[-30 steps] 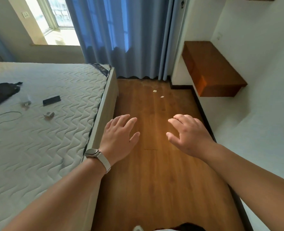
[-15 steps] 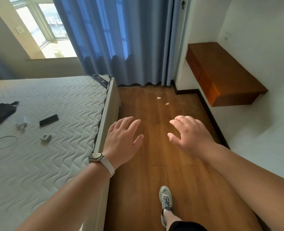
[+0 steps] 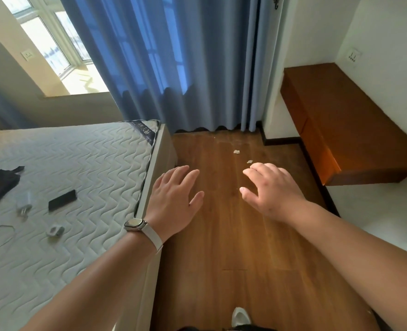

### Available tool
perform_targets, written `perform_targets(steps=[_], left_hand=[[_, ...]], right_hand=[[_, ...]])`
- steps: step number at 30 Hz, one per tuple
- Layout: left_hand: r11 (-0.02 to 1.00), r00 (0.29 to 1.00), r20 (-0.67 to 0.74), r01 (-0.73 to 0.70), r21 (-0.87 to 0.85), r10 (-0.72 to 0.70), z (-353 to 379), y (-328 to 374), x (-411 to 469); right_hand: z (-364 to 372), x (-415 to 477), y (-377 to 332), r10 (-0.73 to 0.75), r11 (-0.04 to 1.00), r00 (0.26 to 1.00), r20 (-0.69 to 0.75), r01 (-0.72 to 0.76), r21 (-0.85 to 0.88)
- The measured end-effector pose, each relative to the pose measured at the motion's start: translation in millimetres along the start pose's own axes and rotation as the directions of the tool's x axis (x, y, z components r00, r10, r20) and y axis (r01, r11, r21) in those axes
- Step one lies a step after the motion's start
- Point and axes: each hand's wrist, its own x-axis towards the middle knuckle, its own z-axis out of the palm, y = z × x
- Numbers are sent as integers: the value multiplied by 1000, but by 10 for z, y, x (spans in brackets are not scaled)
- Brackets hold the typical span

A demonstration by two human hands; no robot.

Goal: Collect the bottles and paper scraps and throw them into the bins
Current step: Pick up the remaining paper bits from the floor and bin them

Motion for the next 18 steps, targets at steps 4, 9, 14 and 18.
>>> perform_targets(steps=[4, 9, 14, 18], left_hand=[[999, 1000, 0, -23, 25, 23, 39, -114, 403], [999, 1000, 10, -28, 19, 28, 198, -373, 885], [998, 999, -7, -54, -25, 54, 391, -798, 1427], [992, 995, -27, -93, -83, 91, 480, -1281, 1980]], right_hand=[[0, 341, 116, -2, 1000, 1000, -12, 2, 9], [82, 797, 202, 34, 999, 999, 15, -34, -2], [199, 1364, 199, 77, 996, 996, 33, -76, -37], [252, 1976, 99, 137, 989, 990, 30, -135, -64]])
